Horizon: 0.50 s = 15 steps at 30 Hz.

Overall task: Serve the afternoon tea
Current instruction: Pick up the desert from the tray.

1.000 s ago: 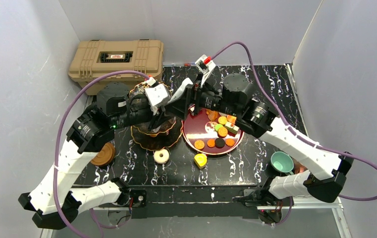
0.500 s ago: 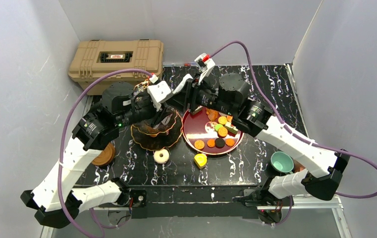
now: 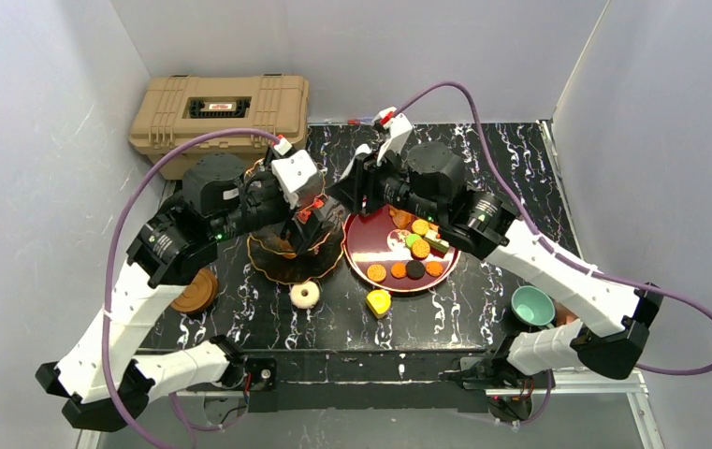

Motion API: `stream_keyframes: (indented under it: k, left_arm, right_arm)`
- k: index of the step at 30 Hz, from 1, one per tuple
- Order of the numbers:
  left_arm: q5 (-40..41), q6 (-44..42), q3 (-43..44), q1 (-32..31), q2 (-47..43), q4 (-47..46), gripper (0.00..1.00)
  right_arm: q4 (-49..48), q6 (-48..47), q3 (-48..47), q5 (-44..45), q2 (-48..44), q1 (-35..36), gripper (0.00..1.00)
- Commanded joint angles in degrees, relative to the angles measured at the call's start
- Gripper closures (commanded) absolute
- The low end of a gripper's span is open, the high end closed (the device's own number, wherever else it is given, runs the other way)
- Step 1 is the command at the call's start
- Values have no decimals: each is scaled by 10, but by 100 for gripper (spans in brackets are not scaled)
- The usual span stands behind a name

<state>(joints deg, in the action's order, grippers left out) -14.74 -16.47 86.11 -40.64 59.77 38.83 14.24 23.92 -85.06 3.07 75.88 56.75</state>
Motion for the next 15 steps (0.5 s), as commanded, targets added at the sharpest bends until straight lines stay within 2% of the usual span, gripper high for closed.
stream_keyframes:
  k: [1,9,15]
  left_arm:
    - [13,14,26,-2,-22,37,2]
    - [100,62,57,1,-17,70,2]
    - [95,89,104,30,23,106,2]
  right_arm:
    - [12,-47,1,72,-37,-2,60]
    - [22,-97,96,173,-75,-25,58]
    - [19,-103,180,226,-99,-58,55]
